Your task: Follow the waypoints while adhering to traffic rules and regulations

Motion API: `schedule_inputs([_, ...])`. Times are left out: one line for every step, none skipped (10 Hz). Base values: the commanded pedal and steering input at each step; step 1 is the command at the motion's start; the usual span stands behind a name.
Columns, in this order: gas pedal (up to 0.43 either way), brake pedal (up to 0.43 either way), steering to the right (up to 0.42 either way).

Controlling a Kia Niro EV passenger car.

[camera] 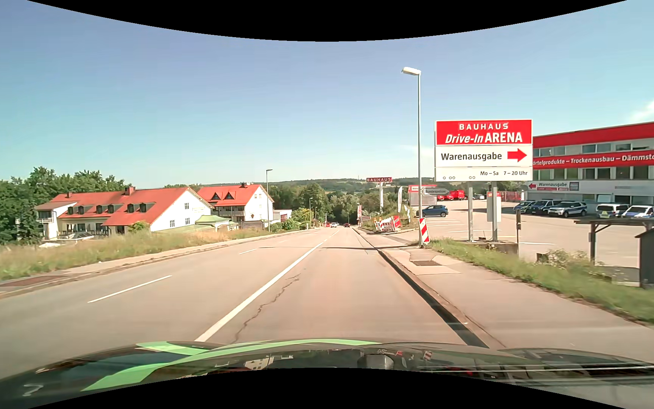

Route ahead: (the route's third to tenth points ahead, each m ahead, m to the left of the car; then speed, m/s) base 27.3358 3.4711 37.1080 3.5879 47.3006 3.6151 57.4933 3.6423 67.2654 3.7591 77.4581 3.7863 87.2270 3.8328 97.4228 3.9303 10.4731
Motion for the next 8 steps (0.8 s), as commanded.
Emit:
schedule_inputs([0.008, 0.000, -0.003])
schedule_inputs([0.008, 0.000, -0.002])
schedule_inputs([0.020, 0.000, -0.002])
schedule_inputs([0.028, 0.000, -0.001])
schedule_inputs([0.028, 0.000, 0.001])
schedule_inputs([0.039, 0.000, 0.002])
schedule_inputs([0.039, 0.000, 0.002])
schedule_inputs([0.047, 0.000, 0.002])
